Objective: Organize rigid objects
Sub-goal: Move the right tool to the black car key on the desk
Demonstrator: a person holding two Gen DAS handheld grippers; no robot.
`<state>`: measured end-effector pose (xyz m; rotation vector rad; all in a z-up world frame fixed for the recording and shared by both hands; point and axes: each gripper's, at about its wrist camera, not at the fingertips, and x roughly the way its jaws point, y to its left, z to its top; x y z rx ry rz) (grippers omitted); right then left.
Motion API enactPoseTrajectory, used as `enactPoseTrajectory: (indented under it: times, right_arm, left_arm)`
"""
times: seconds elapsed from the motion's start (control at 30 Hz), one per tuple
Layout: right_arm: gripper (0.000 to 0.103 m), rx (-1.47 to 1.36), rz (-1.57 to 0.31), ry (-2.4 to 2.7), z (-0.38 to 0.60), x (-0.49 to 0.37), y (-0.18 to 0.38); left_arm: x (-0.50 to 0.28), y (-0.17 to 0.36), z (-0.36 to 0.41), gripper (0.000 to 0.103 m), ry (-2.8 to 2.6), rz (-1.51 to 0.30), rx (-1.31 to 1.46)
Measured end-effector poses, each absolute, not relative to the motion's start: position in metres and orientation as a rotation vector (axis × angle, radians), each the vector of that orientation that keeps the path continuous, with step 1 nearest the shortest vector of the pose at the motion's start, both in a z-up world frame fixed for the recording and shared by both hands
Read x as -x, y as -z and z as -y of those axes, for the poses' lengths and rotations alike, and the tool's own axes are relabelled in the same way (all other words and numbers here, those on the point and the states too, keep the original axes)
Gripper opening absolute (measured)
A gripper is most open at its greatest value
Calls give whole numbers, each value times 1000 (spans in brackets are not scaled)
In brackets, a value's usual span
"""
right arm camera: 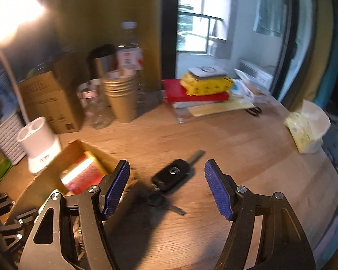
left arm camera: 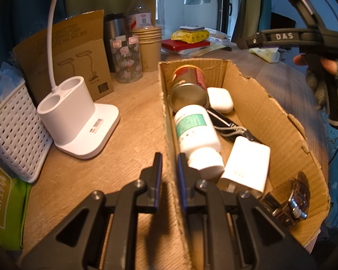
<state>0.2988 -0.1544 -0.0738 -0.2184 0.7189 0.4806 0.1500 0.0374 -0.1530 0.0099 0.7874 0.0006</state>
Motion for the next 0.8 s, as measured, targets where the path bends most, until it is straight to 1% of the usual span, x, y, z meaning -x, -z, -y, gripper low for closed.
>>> enactPoseTrajectory:
  times: [0.27, 0.8]
  right_arm:
    - [72, 172, -760, -429, 171, -320, 95]
    - [72, 119, -884, -485, 157, -362, 140]
  left_arm:
    - [-150, 153, -39, 16, -2, -789, -9]
    - [-151, 154, -41, 17, -1, -791, -6]
